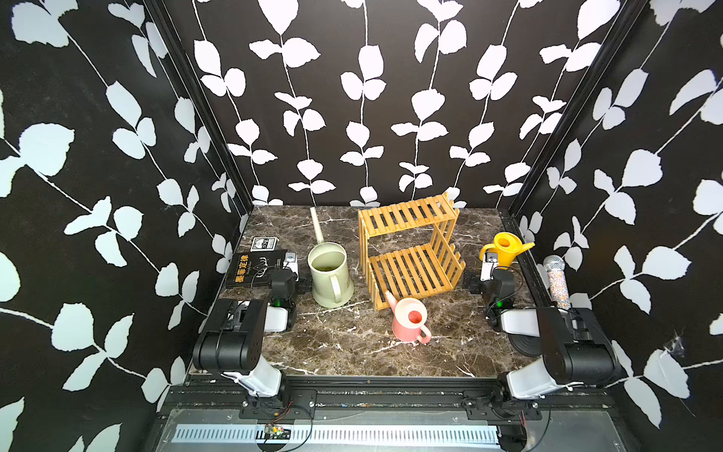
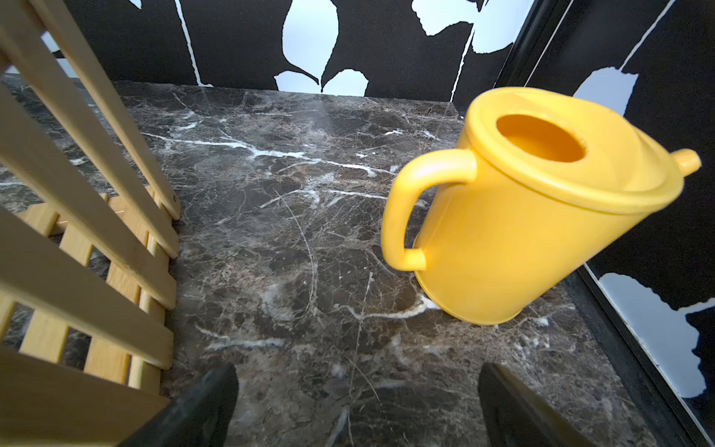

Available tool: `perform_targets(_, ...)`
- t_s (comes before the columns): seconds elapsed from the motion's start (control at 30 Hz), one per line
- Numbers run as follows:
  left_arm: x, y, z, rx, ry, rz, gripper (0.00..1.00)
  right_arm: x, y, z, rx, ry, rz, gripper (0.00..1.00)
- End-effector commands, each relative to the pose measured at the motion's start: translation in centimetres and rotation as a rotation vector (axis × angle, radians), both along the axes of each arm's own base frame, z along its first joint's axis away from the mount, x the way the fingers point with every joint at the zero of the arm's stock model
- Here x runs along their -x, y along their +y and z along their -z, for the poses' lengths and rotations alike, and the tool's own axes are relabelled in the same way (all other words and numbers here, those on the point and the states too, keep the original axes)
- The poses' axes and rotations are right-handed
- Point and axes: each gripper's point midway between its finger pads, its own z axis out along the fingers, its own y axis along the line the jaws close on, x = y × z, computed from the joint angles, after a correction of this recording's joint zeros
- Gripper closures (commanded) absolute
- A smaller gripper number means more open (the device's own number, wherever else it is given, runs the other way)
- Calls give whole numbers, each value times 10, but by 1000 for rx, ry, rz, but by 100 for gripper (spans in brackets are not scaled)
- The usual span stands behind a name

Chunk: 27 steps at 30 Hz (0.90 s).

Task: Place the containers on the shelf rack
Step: Move the shelf to the center of the board.

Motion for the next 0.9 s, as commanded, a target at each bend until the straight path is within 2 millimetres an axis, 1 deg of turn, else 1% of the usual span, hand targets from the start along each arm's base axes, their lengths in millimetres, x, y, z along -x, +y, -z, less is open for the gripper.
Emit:
perform_targets(0.0,-5,1,-17,2,-55,-6,1,-4,0,-5,9,-17,0,1)
perform_targets(0.63,-6,1,-19,-3,-80,-1,2,-4,1,-5,8,-17,-1,1)
perform_targets(0.73,-5,4,-20,-3,-73,-22,1,-4,1,-5,9,-18,-1,1)
perform_targets(0.83,-7,9,-29,-9,-56,-51,1,-4,-4,-10,8,-18,30,1)
perform_targets(0.87,-11,11,-36,-13,-47,-66,1,-4,-6,-16,9,-15,45,1)
